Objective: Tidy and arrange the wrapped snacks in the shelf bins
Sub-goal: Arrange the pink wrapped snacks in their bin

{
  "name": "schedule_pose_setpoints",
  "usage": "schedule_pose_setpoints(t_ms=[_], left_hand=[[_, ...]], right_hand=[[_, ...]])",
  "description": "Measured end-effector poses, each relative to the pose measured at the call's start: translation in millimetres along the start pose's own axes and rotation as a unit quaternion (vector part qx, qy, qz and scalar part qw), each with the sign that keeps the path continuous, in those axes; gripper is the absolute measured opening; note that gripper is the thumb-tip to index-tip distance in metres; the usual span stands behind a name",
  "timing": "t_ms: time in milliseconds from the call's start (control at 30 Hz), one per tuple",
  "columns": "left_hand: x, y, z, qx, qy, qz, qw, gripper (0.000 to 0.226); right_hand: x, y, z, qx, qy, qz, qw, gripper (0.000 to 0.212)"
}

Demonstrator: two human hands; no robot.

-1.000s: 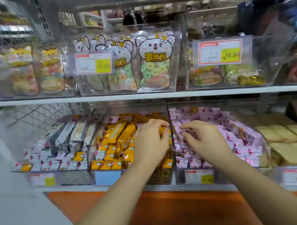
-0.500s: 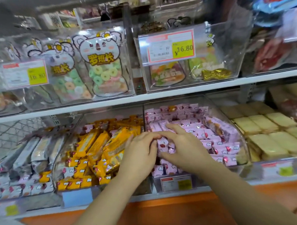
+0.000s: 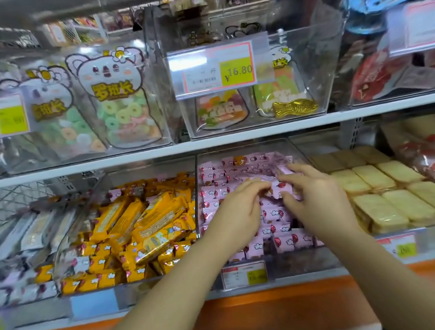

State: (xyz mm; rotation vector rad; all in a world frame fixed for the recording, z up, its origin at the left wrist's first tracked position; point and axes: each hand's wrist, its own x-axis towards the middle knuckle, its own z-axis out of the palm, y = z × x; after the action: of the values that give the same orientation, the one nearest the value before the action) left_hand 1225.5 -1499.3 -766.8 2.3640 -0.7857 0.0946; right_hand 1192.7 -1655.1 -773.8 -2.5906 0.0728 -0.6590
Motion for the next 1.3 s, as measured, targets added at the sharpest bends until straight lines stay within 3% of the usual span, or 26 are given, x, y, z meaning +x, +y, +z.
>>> schedule_pose_setpoints(t_ms=[133, 267, 400, 567, 700, 767, 1000, 1167, 1300], left_hand=[[11, 0, 12, -0.024, -0.01, 0.013, 1.0, 0.038], [18, -4, 14, -0.05, -0.008, 0.006, 0.999, 0.036], [37, -8, 3, -0.114, -0.007, -0.051, 0.992, 0.031], [82, -31, -11, 0.002, 0.04, -0.139, 0.99, 0.021], [111, -52, -5, 0.076, 0.081, -0.216, 0.97, 0.028], [121, -60, 2, 0.11, 0.108, -0.215, 0.964, 0.031], [144, -78, 22, 0.058, 0.138, -0.17, 0.974, 0.023], [153, -84, 23, 0.088, 0.081, -0.161, 0.98, 0.025], [154, -88, 26, 0.072, 0.083, -0.186, 0.976, 0.023]], right_hand=[[1, 16, -4, -0.04, 0.001, -0.009, 0.999, 0.03], [2, 21, -7, -0.041, -0.058, -0.018, 0.997, 0.046], [5, 26, -6, -0.057, -0.092, -0.027, 0.994, 0.051], [11, 32, 2, -0.046, -0.06, -0.037, 0.996, 0.043], [14, 36, 10, -0.042, -0.016, -0.041, 0.998, 0.038], [15, 37, 14, -0.045, 0.006, -0.044, 0.998, 0.036], [15, 41, 20, -0.038, 0.052, -0.045, 0.997, 0.032], [16, 41, 19, -0.032, 0.046, -0.038, 0.998, 0.034], [16, 41, 18, -0.032, 0.045, -0.038, 0.998, 0.035]])
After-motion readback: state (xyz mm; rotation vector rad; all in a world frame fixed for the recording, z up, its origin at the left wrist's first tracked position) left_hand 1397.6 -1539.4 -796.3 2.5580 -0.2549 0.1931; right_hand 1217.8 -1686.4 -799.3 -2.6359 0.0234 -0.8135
